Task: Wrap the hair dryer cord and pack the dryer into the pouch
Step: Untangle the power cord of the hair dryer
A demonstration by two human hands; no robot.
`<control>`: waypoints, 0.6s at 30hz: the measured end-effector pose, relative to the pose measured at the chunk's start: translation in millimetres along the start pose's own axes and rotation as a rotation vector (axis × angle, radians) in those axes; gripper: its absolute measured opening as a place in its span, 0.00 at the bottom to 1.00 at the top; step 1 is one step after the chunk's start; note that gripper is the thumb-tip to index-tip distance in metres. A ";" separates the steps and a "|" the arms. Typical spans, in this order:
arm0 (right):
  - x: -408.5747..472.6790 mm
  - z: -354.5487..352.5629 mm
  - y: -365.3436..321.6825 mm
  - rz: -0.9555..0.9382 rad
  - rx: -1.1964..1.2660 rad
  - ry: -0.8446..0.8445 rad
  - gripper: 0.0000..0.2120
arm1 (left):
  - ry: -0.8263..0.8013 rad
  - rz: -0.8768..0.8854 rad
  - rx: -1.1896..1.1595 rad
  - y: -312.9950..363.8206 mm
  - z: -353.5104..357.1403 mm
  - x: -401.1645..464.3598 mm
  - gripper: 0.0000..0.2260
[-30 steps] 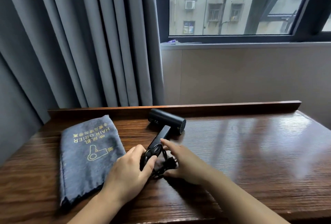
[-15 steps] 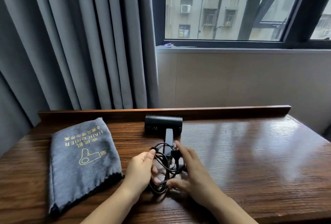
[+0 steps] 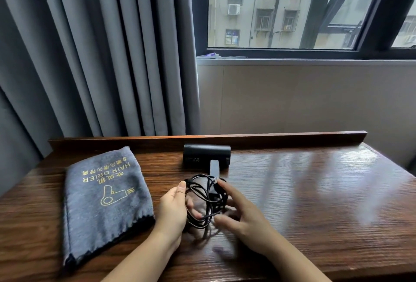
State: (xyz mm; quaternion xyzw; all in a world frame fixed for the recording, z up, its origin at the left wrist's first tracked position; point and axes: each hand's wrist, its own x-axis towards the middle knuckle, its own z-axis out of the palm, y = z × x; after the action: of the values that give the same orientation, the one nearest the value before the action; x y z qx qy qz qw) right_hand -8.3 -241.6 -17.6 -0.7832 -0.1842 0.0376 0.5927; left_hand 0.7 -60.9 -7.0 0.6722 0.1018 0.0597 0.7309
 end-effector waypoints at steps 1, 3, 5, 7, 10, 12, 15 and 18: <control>-0.4 3.1 -1.3 0.030 0.095 0.041 0.31 | 0.000 0.005 -0.004 -0.4 1.8 0.6 0.18; -0.1 7.7 -0.8 0.081 0.135 0.206 0.25 | -0.001 0.015 0.007 -2.1 5.3 2.1 0.18; 0.0 10.3 -0.9 0.152 0.030 0.352 0.20 | -0.007 0.016 0.013 -4.1 6.8 3.2 0.18; 1.3 13.0 0.9 0.187 -0.039 0.374 0.18 | -0.014 0.020 0.018 -5.7 6.7 3.1 0.18; 2.5 17.6 -3.1 0.203 -0.087 0.370 0.19 | -0.008 0.039 0.022 -7.5 6.8 2.2 0.17; 2.6 19.6 -8.2 0.182 -0.155 0.388 0.19 | -0.002 0.055 0.032 -9.2 7.1 2.5 0.17; 1.6 21.7 -12.7 0.155 -0.139 0.413 0.24 | -0.013 0.079 0.061 -11.1 6.4 2.2 0.17; 1.2 20.9 -12.4 0.180 -0.069 0.395 0.26 | -0.029 0.108 0.091 -10.9 5.9 -0.2 0.16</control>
State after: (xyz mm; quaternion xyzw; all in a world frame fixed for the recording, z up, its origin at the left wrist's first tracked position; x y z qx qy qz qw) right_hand -16.0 -219.2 -11.9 -0.8084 0.0048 -0.0701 0.5844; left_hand 1.3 -67.6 -17.4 0.7100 0.0574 0.0848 0.6967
